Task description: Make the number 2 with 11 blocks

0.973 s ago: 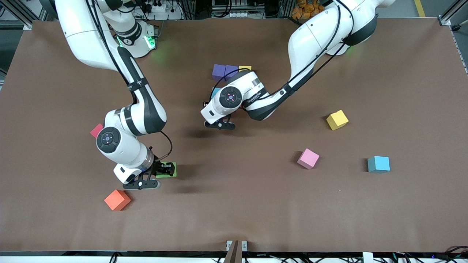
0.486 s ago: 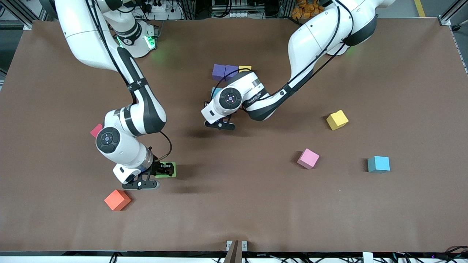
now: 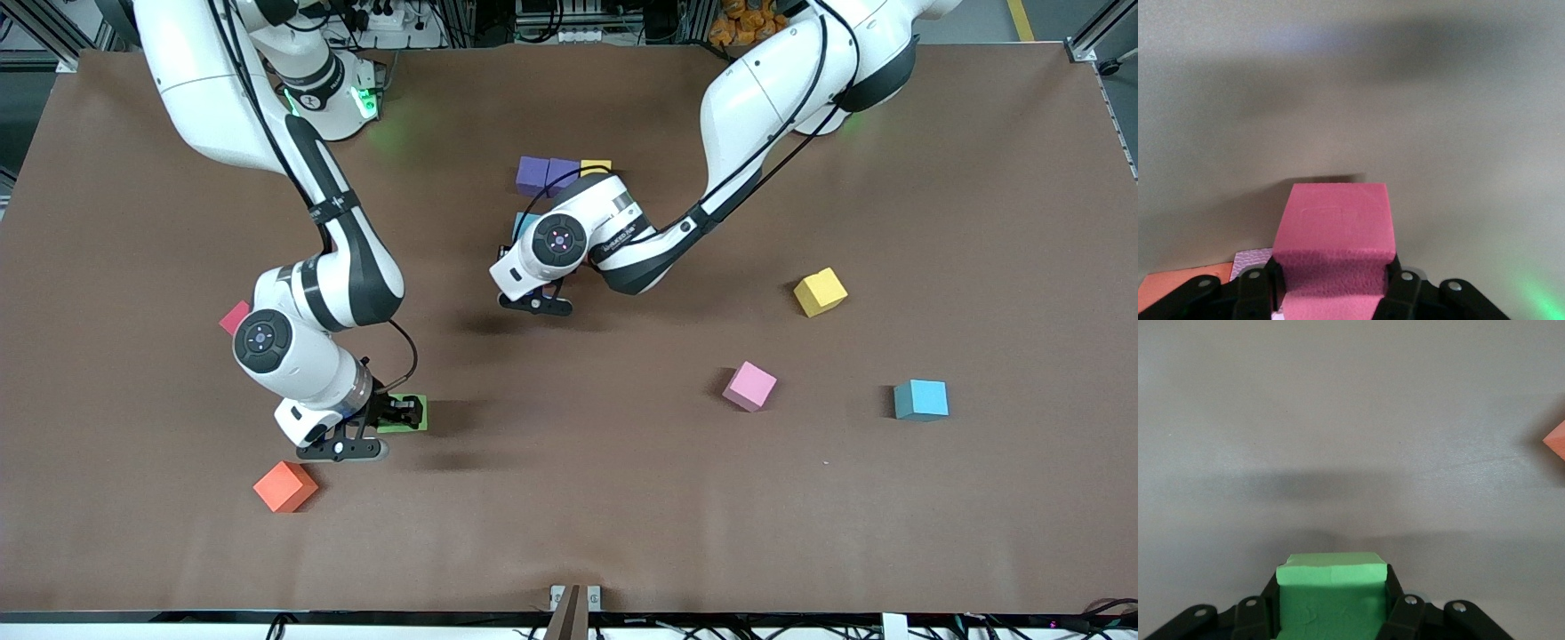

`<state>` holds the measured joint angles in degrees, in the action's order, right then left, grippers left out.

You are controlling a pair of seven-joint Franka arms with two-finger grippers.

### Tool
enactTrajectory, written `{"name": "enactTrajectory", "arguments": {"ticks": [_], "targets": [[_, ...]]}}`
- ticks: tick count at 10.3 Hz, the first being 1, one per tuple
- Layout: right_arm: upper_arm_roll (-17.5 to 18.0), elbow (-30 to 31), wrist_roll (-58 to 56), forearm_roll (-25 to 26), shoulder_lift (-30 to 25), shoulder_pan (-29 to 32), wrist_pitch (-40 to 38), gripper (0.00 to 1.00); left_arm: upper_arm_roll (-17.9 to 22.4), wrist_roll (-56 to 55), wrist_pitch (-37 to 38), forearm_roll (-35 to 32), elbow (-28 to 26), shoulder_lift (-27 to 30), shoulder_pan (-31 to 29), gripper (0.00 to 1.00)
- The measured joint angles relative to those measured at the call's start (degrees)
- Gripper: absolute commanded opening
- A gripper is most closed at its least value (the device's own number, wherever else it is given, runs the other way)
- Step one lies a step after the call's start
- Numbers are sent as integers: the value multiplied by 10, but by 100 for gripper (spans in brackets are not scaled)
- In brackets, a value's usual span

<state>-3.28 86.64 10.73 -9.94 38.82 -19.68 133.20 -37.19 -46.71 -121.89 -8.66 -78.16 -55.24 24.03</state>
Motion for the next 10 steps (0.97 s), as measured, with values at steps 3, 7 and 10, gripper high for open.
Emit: {"name": "enactTrajectory", "arguments": {"ticks": [3,7,10], "targets": [[0,0,0,0,0,0,0,35,0,0,0,11,1,0,0,9],[-1,0,0,0,0,1,0,35,1,0,0,12,1,-1,0,9],[-2,0,0,0,0,1,0,34,1,0,0,12,1,-4,0,9]]}}
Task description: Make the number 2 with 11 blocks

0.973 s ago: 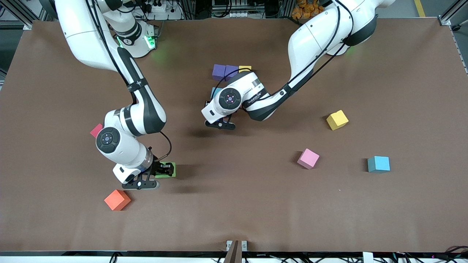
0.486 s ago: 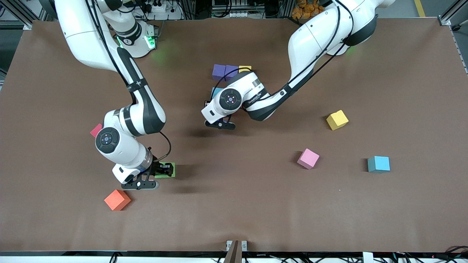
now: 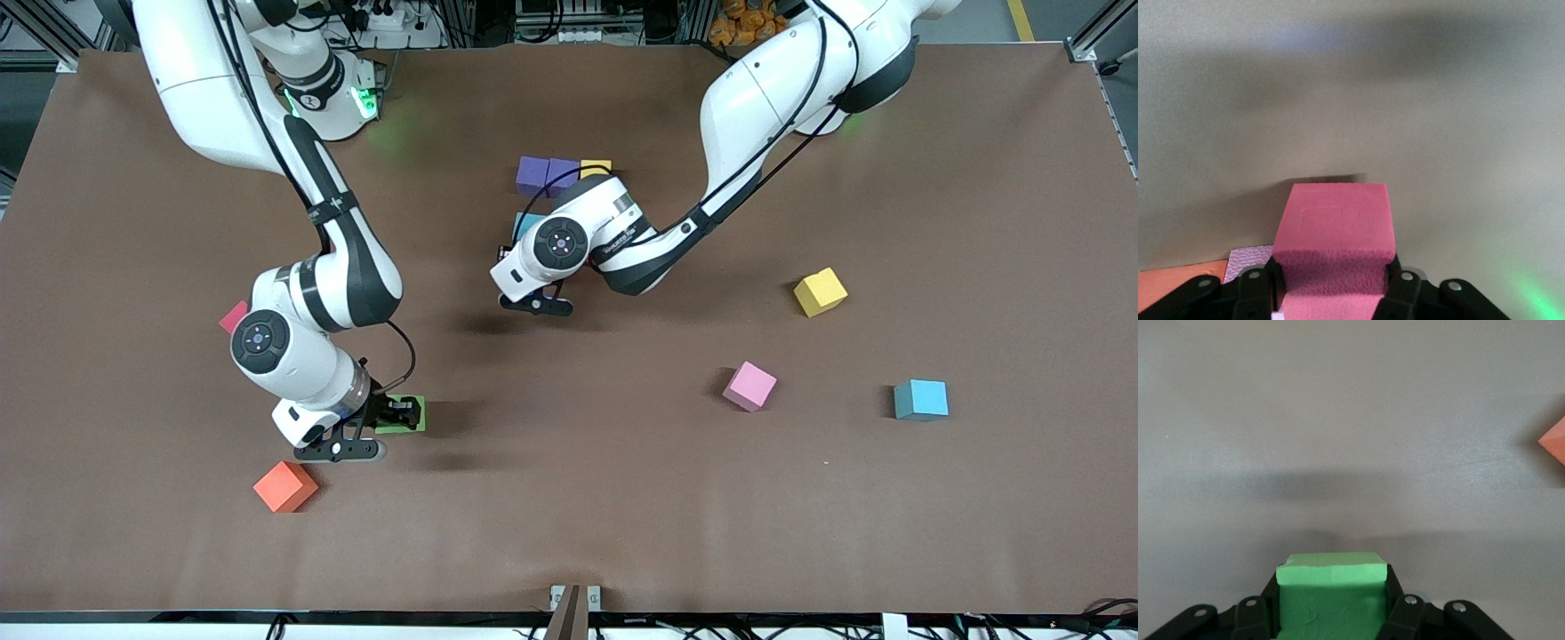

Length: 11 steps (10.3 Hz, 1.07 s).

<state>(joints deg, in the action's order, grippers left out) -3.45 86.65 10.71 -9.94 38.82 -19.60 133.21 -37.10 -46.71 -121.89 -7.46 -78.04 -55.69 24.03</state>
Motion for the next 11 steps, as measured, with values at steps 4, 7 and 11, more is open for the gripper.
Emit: {"name": "enactTrajectory", "arguments": {"ticks": [4,7,11], "targets": [[0,0,0,0,0,0,0,34,0,0,0,0,0,-1,0,9],[0,0,0,0,0,1,0,34,1,0,-6,0,2,-6,0,40],[-1,0,0,0,0,2,0,34,4,49,-14,0,9,-12,0,100]]}}
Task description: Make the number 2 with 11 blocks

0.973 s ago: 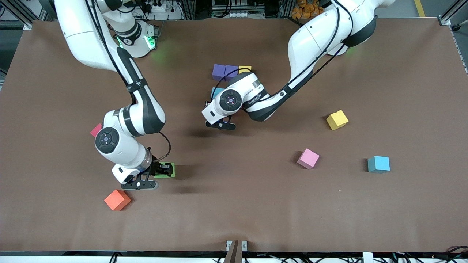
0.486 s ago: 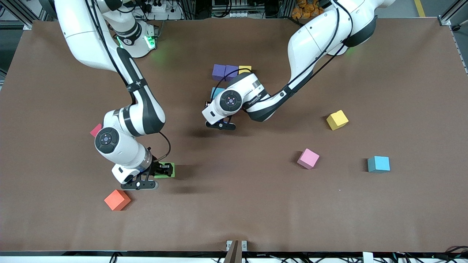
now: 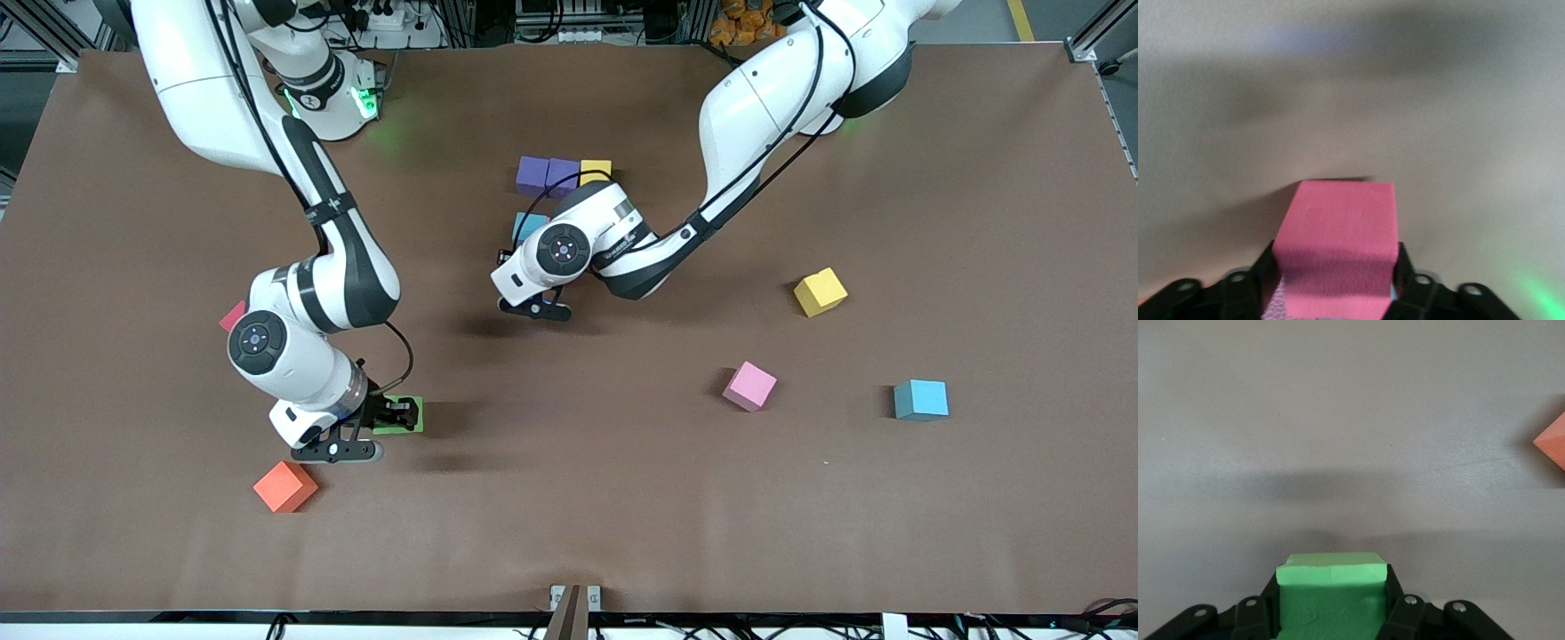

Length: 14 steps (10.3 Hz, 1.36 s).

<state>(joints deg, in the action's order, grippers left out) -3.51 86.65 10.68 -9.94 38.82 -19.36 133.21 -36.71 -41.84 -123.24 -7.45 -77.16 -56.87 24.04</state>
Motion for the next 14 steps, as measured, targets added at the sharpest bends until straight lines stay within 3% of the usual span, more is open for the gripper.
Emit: {"name": "enactTrajectory", "arguments": {"ticks": [6,9,12,14], "targets": [[0,0,0,-1,0,0,0,34,0,9,-3,7,14,5,-1,100],[1,0,2,-30,0,-6,0,34,0,9,27,52,27,68,-30,100],[3,0,42,-35,-1,-33,0,35,-25,15,117,53,29,143,-136,100],[3,0,53,-36,-2,-55,0,35,-45,42,172,53,26,163,-221,100]]}}
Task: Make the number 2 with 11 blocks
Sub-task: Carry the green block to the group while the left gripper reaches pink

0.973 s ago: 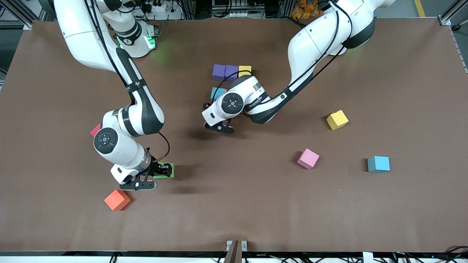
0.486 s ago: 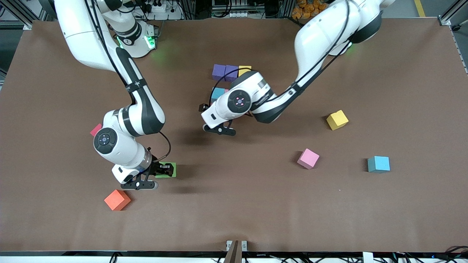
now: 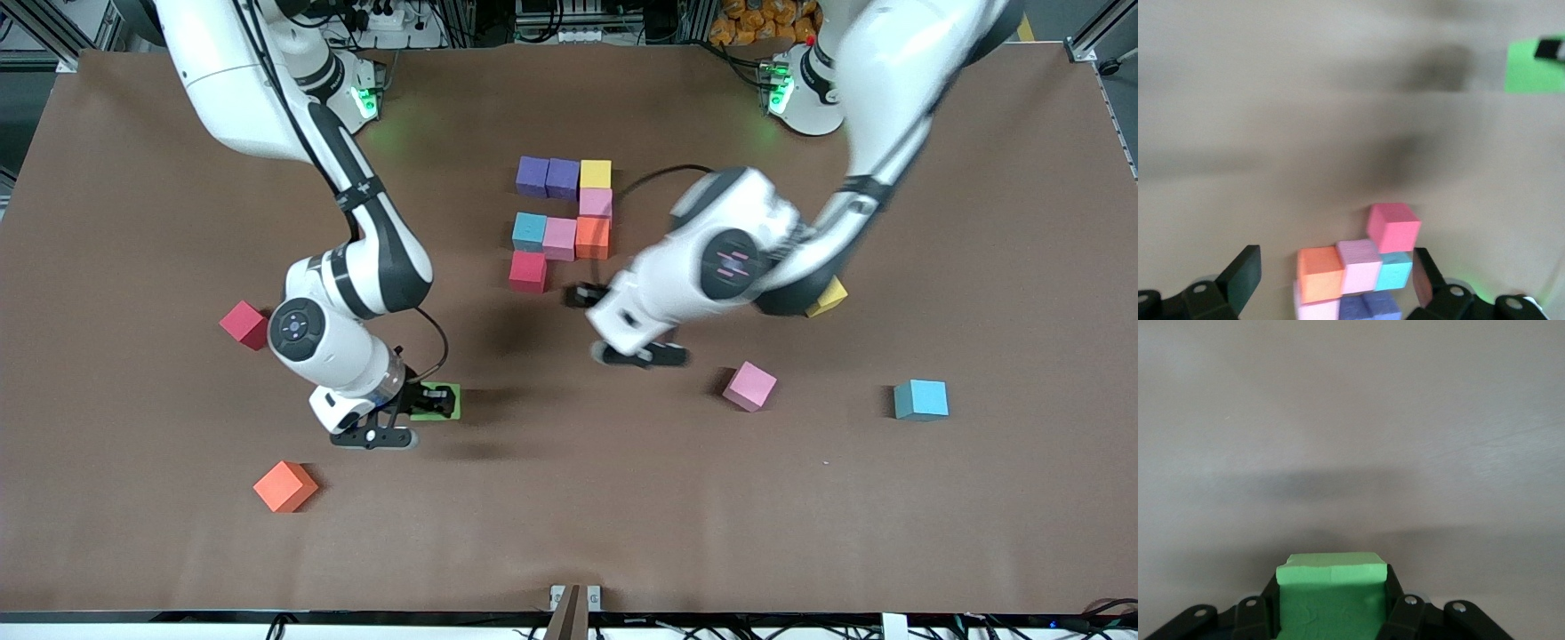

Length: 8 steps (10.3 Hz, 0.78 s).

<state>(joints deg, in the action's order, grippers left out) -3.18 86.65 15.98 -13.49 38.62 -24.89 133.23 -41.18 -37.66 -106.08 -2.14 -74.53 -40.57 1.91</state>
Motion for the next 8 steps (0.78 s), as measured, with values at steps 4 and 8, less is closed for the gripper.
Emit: {"name": "enactTrajectory", "arguments": {"ticks": [4,8], "targets": [[3,8,11,0,-1,-88,12,34,-2,49,45,-120,-21,10,-38,100],[3,32,-32,0,-7,-195,15,34,4,164,29,-211,-47,-7,-58,100]]}}
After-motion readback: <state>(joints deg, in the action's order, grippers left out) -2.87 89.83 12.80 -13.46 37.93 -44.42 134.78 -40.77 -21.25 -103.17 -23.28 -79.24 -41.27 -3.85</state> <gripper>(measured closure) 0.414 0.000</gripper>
